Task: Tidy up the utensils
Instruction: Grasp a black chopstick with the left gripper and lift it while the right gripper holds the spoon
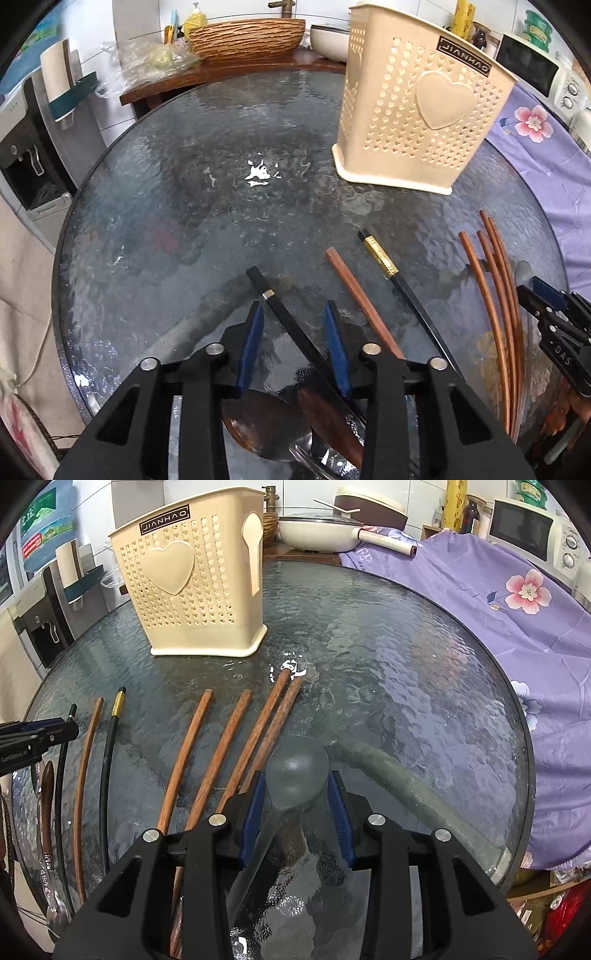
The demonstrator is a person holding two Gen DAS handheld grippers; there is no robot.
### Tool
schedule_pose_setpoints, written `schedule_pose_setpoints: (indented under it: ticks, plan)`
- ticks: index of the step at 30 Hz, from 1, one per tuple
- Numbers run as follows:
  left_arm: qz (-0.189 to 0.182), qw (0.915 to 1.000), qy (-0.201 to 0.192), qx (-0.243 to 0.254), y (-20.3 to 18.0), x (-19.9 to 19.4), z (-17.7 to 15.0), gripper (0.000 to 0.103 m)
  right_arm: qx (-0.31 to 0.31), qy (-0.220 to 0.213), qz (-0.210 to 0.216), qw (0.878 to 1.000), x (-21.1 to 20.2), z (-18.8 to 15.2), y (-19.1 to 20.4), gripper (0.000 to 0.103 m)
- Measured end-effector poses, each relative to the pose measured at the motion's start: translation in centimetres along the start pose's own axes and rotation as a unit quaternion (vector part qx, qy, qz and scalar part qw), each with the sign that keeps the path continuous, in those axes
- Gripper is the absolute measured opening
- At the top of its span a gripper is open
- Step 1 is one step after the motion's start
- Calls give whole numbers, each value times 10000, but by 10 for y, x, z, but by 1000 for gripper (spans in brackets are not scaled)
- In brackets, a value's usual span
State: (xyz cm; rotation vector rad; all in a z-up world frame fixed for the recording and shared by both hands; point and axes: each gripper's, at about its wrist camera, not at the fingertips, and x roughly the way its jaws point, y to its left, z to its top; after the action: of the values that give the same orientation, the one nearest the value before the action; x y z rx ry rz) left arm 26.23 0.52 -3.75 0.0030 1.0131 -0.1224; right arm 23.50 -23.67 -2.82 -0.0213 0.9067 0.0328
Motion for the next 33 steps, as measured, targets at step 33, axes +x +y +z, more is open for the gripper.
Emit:
schedule_pose_setpoints:
  ticks: [33]
  plan:
    - [-226, 9985, -241, -436, -31, -1, 7, 10, -151, -290, 370, 9988, 0, 5, -5, 35]
